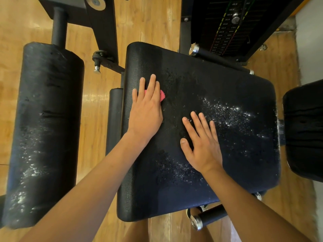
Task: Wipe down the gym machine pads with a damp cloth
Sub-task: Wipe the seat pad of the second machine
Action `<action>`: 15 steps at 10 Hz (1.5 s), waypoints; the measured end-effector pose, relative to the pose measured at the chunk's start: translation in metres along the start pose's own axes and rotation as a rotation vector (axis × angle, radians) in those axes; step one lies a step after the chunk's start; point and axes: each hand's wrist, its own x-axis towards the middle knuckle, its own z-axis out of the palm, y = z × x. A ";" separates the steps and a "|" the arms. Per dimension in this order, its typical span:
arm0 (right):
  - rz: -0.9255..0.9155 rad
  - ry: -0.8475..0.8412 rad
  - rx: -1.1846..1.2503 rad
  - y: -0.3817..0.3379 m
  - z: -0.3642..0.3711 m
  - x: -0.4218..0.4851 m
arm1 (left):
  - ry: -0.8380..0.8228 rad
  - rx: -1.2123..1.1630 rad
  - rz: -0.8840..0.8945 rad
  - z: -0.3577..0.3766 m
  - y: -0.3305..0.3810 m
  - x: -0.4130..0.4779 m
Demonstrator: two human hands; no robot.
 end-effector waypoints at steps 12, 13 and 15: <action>-0.004 0.037 0.045 -0.003 -0.001 -0.001 | -0.025 -0.105 -0.077 0.019 0.007 -0.114; -0.006 0.039 0.045 -0.003 -0.001 -0.001 | -0.019 -0.115 -0.109 0.018 0.007 -0.104; -0.006 0.040 0.044 -0.002 -0.001 -0.001 | -0.018 -0.075 -0.078 0.016 0.006 -0.093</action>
